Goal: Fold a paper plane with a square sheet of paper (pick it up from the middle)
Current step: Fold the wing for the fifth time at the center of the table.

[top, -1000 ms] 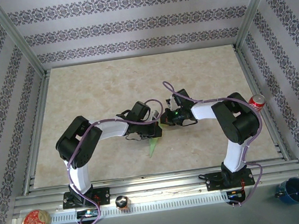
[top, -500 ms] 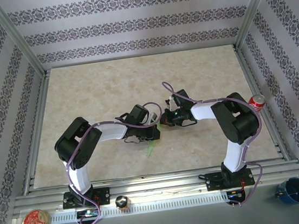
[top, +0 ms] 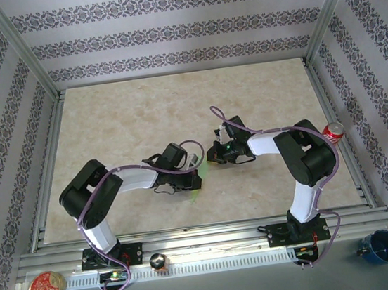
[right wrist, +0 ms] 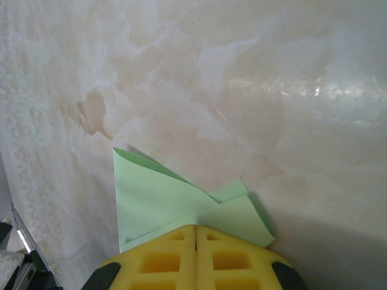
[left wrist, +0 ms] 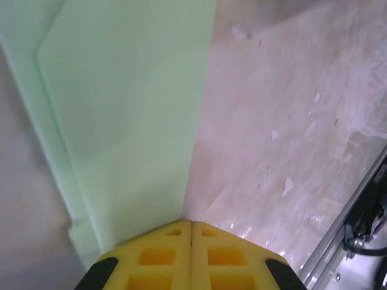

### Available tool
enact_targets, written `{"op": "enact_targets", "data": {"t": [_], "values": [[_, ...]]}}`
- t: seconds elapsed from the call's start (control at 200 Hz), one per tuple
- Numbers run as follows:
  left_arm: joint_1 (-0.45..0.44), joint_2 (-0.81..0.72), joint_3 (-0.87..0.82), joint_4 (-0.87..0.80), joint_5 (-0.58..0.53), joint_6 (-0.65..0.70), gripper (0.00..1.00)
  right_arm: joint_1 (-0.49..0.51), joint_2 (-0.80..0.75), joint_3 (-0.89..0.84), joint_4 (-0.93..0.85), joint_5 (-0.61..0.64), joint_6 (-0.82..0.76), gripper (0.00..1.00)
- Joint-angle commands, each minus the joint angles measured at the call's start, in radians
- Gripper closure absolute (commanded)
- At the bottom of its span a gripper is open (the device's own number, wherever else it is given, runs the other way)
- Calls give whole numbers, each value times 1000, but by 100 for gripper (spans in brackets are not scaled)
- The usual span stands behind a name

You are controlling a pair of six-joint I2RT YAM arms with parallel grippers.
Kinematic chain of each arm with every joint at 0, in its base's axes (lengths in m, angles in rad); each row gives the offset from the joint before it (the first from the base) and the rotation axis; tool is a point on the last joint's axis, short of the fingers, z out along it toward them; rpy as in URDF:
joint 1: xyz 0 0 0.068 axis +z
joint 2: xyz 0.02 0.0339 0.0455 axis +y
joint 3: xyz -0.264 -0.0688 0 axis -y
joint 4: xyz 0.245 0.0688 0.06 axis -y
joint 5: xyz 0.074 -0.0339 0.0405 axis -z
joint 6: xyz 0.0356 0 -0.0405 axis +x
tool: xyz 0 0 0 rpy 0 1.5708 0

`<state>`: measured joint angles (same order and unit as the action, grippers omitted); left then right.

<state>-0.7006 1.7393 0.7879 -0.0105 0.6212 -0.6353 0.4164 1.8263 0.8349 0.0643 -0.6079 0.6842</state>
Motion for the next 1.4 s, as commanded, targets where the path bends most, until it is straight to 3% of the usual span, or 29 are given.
{"op": "enact_targets", "data": {"t": [0.0,0.525,0.699,0.809,1.169,1.394], "values": [[-22,-35,-55,-128,25,17,95,-4,54,-22,-52,85,-5,100],[-33,-197,-152,-244,46,83,95,-4,57,-23,-49,85,-2,100],[-33,-308,-139,-170,47,63,95,-2,54,-22,-46,82,2,100],[-26,-334,-100,-94,-9,38,95,-2,53,-24,-40,79,8,100],[23,11,139,7,-28,-21,97,1,40,-30,-29,60,17,99],[24,115,138,-38,-66,10,100,-2,30,-6,-39,36,-4,98]]}}
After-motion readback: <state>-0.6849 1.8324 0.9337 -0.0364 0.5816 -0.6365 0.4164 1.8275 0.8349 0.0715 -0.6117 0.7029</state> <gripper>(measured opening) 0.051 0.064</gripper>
